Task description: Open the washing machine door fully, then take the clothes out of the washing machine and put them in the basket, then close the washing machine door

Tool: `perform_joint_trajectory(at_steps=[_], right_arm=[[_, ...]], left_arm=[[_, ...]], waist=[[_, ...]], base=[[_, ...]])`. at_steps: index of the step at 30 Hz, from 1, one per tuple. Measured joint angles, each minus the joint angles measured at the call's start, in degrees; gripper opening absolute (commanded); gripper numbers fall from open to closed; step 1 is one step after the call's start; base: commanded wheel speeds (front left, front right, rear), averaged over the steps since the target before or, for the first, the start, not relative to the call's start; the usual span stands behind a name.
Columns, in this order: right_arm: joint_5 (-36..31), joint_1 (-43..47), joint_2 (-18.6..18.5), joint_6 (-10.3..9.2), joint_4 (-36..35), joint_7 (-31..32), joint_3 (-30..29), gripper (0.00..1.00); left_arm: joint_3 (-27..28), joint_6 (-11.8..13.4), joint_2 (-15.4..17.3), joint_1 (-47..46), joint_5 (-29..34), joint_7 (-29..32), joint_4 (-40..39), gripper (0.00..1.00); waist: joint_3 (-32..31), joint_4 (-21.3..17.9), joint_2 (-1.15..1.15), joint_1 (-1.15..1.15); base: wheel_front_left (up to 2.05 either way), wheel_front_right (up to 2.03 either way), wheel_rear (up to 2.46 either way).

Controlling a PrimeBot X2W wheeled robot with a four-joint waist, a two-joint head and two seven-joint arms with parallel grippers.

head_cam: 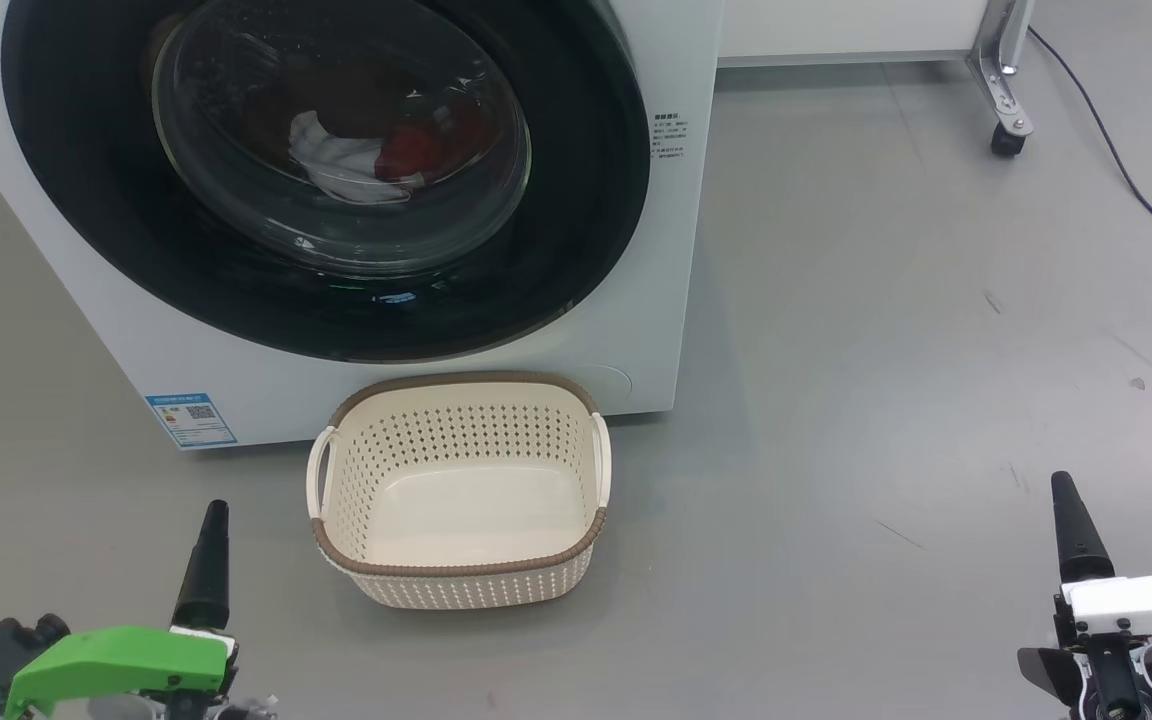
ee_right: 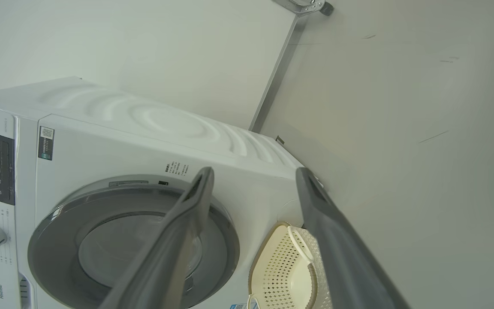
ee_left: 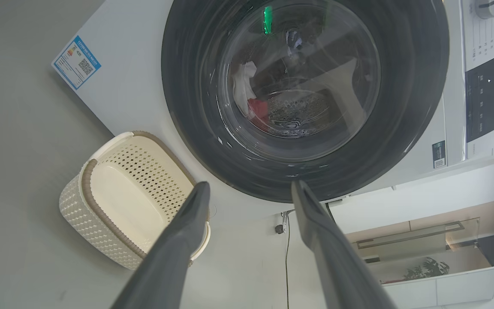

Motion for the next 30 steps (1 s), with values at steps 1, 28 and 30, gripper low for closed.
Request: perform_joint_trajectory(at_steps=[1,28,30], right_arm=[[0.0,0.0,0.0,0.0,0.0,0.0,0.0,1.0],[-32.0,-0.8,-4.7,-5.16,-1.0,-5.6,9.5,1.0],[-33.7,-0.8,-4.7,-5.59,-1.0,-6.1,9.9,1.0]], left_arm=[[0.0,0.0,0.0,0.0,0.0,0.0,0.0,1.0],[-4.8,2.5,2.3,-1.2,31.9,-5.4,-1.5,1.0],[-5.4,2.6,2.2,-1.1,33.7,-5.9,-1.5,1.0]], waist=[[0.0,0.0,0.0,0.0],[-0.2,0.3,0.0,0.0],[-0.2,0.3,0.0,0.0]], base=[[0.0,0.0,0.0],[0.0,0.0,0.0],[0.0,0.0,0.0]])
